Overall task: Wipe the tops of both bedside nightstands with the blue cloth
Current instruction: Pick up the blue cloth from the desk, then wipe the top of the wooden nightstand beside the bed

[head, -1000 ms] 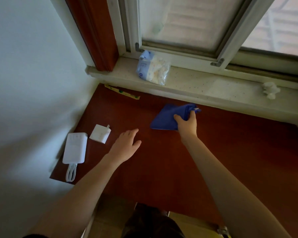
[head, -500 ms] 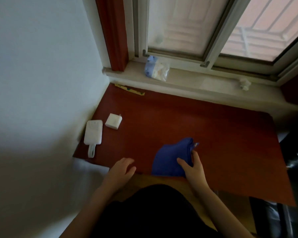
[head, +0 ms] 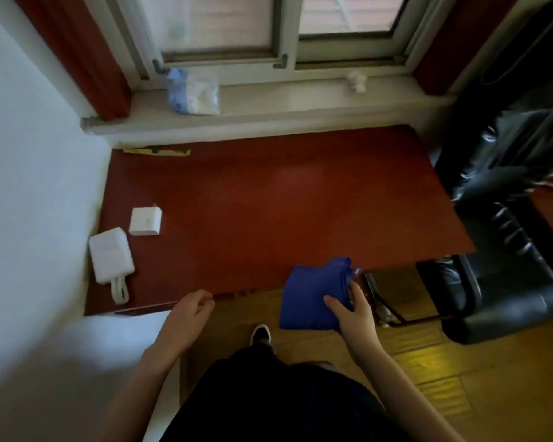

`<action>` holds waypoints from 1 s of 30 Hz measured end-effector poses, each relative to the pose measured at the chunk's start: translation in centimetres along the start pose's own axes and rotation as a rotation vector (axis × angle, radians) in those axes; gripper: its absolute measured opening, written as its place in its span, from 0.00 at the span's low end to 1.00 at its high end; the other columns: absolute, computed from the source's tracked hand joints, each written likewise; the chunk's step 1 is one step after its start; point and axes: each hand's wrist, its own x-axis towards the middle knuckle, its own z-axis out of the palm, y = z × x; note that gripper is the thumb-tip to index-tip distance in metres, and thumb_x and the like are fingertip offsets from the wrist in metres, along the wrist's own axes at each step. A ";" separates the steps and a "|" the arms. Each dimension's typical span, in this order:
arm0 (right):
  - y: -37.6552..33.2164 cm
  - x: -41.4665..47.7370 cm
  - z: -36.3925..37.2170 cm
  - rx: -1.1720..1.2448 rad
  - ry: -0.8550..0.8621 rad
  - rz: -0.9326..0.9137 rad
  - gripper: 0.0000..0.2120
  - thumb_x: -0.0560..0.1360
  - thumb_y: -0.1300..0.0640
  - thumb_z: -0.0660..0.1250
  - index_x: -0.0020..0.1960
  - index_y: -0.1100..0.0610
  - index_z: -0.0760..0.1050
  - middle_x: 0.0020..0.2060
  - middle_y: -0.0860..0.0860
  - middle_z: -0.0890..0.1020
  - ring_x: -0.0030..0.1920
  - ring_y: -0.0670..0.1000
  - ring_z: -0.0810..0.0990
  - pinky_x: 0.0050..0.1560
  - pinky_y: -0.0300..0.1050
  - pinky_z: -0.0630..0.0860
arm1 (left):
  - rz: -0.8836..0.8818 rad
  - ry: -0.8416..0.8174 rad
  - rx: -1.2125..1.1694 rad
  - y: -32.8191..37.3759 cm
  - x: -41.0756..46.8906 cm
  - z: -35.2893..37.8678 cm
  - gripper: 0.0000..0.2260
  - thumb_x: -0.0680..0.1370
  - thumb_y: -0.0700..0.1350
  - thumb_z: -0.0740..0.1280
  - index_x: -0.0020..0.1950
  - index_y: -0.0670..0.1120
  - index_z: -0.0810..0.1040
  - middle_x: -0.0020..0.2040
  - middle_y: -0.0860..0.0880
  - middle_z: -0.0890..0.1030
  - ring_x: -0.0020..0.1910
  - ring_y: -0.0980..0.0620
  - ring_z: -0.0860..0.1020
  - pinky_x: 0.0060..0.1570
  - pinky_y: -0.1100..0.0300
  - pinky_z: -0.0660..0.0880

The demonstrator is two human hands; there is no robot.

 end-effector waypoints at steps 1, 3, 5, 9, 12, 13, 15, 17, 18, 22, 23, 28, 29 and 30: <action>0.2 -0.6 -1.2 0.029 0.036 -0.005 0.23 0.76 0.59 0.69 0.67 0.46 0.66 0.55 0.43 0.78 0.52 0.48 0.81 0.46 0.45 0.80 | 0.054 -0.035 0.027 1.7 0.7 0.1 0.13 0.81 0.48 0.61 0.62 0.46 0.76 0.58 0.48 0.79 0.55 0.51 0.77 0.53 0.57 0.72; 0.6 -2.2 -3.7 0.090 0.118 -0.028 0.18 0.76 0.61 0.68 0.57 0.42 0.68 0.52 0.44 0.79 0.49 0.46 0.81 0.39 0.38 0.80 | 0.133 -0.112 0.085 5.0 1.9 1.1 0.14 0.81 0.50 0.60 0.64 0.47 0.75 0.59 0.51 0.77 0.55 0.55 0.76 0.52 0.60 0.71; 1.6 -4.1 -6.8 0.156 0.217 -0.045 0.17 0.76 0.63 0.68 0.52 0.41 0.70 0.50 0.45 0.80 0.47 0.47 0.82 0.37 0.38 0.80 | 0.200 -0.177 0.136 8.4 2.3 3.0 0.15 0.82 0.52 0.59 0.66 0.49 0.73 0.58 0.55 0.75 0.54 0.57 0.75 0.49 0.63 0.71; 5.9 -9.3 -13.6 0.278 0.428 -0.033 0.17 0.75 0.62 0.69 0.57 0.43 0.72 0.49 0.50 0.83 0.45 0.51 0.85 0.41 0.46 0.82 | 0.310 -0.312 0.269 14.1 0.9 9.4 0.16 0.82 0.53 0.57 0.67 0.50 0.72 0.60 0.56 0.73 0.58 0.55 0.74 0.53 0.60 0.72; 10.7 -14.5 -19.0 0.356 0.586 -0.016 0.15 0.75 0.63 0.68 0.54 0.45 0.73 0.48 0.49 0.83 0.45 0.50 0.85 0.41 0.43 0.81 | 0.407 -0.402 0.388 16.8 -1.8 16.1 0.17 0.82 0.54 0.57 0.67 0.49 0.73 0.63 0.53 0.74 0.62 0.53 0.73 0.54 0.60 0.70; 12.5 -16.4 -20.6 0.384 0.638 0.004 0.15 0.75 0.64 0.68 0.55 0.46 0.73 0.48 0.50 0.83 0.45 0.50 0.84 0.41 0.43 0.81 | 0.439 -0.443 0.411 17.6 -3.1 18.5 0.16 0.82 0.53 0.57 0.66 0.49 0.73 0.63 0.53 0.75 0.60 0.54 0.74 0.53 0.61 0.70; 16.6 -20.3 -23.7 0.441 0.746 0.050 0.14 0.75 0.64 0.68 0.57 0.50 0.74 0.48 0.51 0.84 0.45 0.49 0.84 0.42 0.44 0.81 | 0.483 -0.549 0.437 19.0 -5.9 23.1 0.15 0.82 0.52 0.58 0.65 0.49 0.74 0.61 0.52 0.76 0.56 0.57 0.73 0.48 0.64 0.71; 20.4 -24.1 -26.6 0.488 0.858 0.094 0.13 0.75 0.65 0.68 0.56 0.51 0.75 0.48 0.52 0.84 0.44 0.48 0.85 0.42 0.44 0.80 | 0.520 -0.638 0.459 20.4 -8.5 27.5 0.13 0.82 0.51 0.59 0.63 0.49 0.75 0.60 0.52 0.77 0.54 0.58 0.74 0.45 0.67 0.71; 21.7 -25.4 -27.5 0.508 0.897 0.108 0.13 0.75 0.65 0.68 0.55 0.51 0.75 0.48 0.52 0.84 0.44 0.47 0.85 0.41 0.42 0.79 | 0.534 -0.662 0.464 20.7 -9.4 28.9 0.12 0.82 0.50 0.59 0.62 0.50 0.76 0.59 0.52 0.77 0.54 0.58 0.74 0.46 0.66 0.72; 26.2 -29.8 -31.5 0.613 1.079 0.140 0.17 0.75 0.66 0.67 0.60 0.53 0.72 0.49 0.47 0.81 0.48 0.46 0.81 0.42 0.38 0.75 | 0.592 -0.739 0.550 24.1 -12.7 35.5 0.08 0.81 0.49 0.60 0.58 0.52 0.76 0.56 0.52 0.77 0.54 0.56 0.76 0.43 0.67 0.71; 26.9 -30.2 -32.4 0.627 1.100 0.139 0.18 0.75 0.67 0.67 0.63 0.54 0.71 0.50 0.47 0.80 0.50 0.46 0.80 0.44 0.39 0.75 | 0.605 -0.737 0.566 25.0 -13.2 36.5 0.08 0.81 0.49 0.61 0.58 0.52 0.76 0.56 0.53 0.77 0.54 0.57 0.75 0.42 0.68 0.70; 27.6 -28.5 -37.5 0.670 1.087 0.128 0.20 0.74 0.67 0.68 0.63 0.53 0.72 0.54 0.52 0.82 0.56 0.54 0.81 0.58 0.55 0.77 | 0.615 -0.684 0.586 29.0 -13.3 40.2 0.09 0.81 0.48 0.60 0.59 0.50 0.77 0.55 0.53 0.77 0.54 0.56 0.73 0.47 0.63 0.70; 27.5 -27.6 -38.9 0.684 1.083 0.114 0.19 0.74 0.67 0.68 0.63 0.54 0.72 0.54 0.53 0.82 0.56 0.54 0.81 0.58 0.55 0.78 | 0.600 -0.674 0.587 29.7 -13.0 40.9 0.09 0.81 0.48 0.60 0.58 0.50 0.77 0.55 0.53 0.77 0.54 0.55 0.73 0.48 0.62 0.70; 27.1 -26.7 -40.4 0.692 1.080 0.099 0.19 0.74 0.66 0.68 0.64 0.55 0.73 0.54 0.54 0.83 0.55 0.54 0.82 0.56 0.55 0.79 | 0.586 -0.661 0.591 30.4 -12.7 41.8 0.09 0.81 0.48 0.60 0.59 0.50 0.77 0.55 0.53 0.77 0.55 0.55 0.73 0.48 0.61 0.71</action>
